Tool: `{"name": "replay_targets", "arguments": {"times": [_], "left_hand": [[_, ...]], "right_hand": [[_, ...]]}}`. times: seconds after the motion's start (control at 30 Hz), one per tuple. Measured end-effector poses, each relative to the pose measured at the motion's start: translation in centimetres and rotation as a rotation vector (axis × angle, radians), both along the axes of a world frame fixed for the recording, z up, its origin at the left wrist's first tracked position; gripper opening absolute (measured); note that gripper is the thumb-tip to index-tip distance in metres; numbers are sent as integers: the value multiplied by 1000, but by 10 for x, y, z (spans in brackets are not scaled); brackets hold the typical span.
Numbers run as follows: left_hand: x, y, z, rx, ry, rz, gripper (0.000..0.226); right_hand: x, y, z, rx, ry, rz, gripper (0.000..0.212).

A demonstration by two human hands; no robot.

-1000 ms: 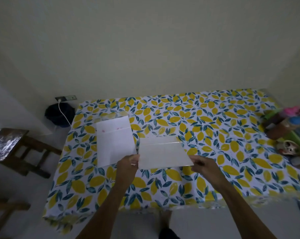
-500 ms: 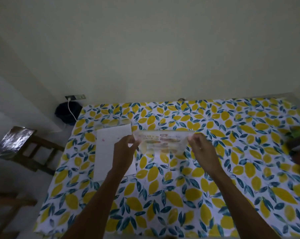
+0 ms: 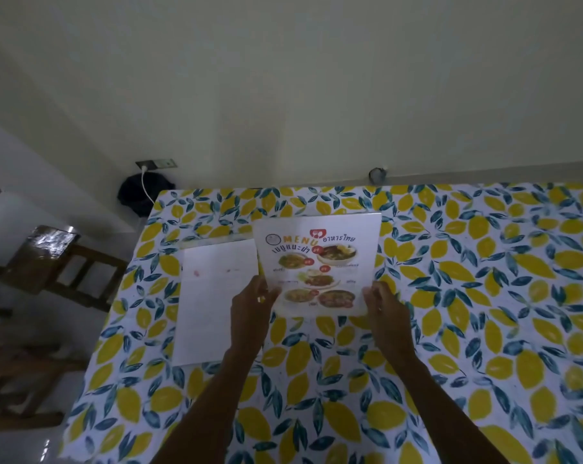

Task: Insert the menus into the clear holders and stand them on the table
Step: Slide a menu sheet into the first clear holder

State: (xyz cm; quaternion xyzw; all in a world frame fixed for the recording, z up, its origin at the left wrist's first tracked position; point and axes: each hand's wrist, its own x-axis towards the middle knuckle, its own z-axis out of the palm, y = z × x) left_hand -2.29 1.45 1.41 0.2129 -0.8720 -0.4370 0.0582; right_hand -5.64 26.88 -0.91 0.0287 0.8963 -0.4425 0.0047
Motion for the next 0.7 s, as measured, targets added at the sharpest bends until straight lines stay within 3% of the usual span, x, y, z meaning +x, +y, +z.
{"name": "replay_targets", "arguments": {"times": [0.37,0.53,0.63,0.7], "left_hand": [[5,-3,-10,-109,-23,-77,21],[23,-22,-10,-122,-142,-158,53],[48,-52,-14,-140,-182,-129,52],[64,-77,-18,-161,-207,-113,49]], "right_hand": [[6,-7,-6,83,-23,-33,25],[22,-23,-18,78,-174,-214,44],[43,-46,-20,60,-221,-251,26],[56,-68,-23,88,-215,-202,27]]}}
